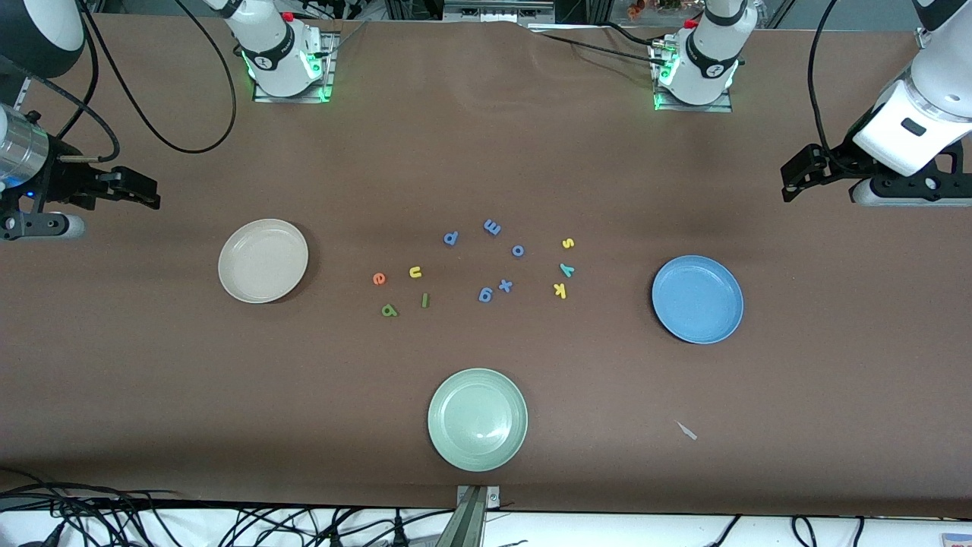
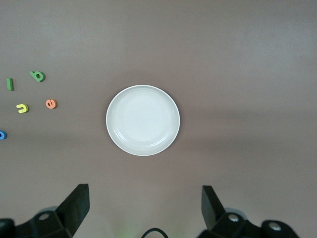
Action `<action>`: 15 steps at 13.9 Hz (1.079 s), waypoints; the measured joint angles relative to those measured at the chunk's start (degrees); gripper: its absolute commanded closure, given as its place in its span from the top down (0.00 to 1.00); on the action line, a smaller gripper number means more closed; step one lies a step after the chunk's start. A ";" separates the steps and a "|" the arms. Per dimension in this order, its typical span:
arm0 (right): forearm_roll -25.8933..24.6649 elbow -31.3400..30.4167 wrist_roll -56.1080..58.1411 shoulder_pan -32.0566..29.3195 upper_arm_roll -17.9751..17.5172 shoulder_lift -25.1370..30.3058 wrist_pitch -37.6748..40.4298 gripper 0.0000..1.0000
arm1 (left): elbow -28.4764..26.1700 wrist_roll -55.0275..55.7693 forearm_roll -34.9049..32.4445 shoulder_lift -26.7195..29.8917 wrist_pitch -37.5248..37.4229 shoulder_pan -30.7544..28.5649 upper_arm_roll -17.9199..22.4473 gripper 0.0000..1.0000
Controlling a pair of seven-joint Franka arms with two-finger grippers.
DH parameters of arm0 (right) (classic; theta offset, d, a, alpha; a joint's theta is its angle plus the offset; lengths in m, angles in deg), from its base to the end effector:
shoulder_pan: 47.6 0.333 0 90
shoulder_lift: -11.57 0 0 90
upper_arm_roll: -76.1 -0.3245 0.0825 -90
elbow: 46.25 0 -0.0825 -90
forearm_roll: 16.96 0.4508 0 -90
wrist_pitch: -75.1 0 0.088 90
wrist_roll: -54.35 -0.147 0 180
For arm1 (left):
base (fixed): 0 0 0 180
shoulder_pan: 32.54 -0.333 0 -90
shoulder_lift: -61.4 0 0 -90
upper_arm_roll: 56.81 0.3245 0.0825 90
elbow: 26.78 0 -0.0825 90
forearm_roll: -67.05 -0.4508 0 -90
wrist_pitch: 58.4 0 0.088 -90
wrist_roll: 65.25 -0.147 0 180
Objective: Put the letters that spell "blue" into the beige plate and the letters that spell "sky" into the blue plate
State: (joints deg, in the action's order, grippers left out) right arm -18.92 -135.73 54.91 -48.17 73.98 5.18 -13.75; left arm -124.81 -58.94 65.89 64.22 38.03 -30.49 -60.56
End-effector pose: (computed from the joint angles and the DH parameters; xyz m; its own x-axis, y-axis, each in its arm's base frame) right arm 0.6443 0.0114 0.5257 0.9918 0.0362 -0.1224 0.0400 -0.9988 0.0287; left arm 0.6111 -0.0600 0.5573 0.9997 0.0066 0.0236 0.0071 -0.9998 -0.0209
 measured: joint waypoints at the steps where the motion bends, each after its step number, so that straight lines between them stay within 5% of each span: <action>1: 0.00 0.00 0.00 0.00 0.00 0.00 0.00 1.00 | 0.00 0.00 0.00 0.00 -0.02 0.01 -0.01 1.00; 15: 0.00 0.00 0.00 0.00 0.00 0.00 0.00 1.00 | -0.01 0.00 0.00 0.00 -0.82 0.01 -0.02 1.00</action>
State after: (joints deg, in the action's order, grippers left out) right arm -18.92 -135.73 54.91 -48.17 73.98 5.18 -13.74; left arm -124.82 -58.94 65.89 64.22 37.21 -30.48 -60.58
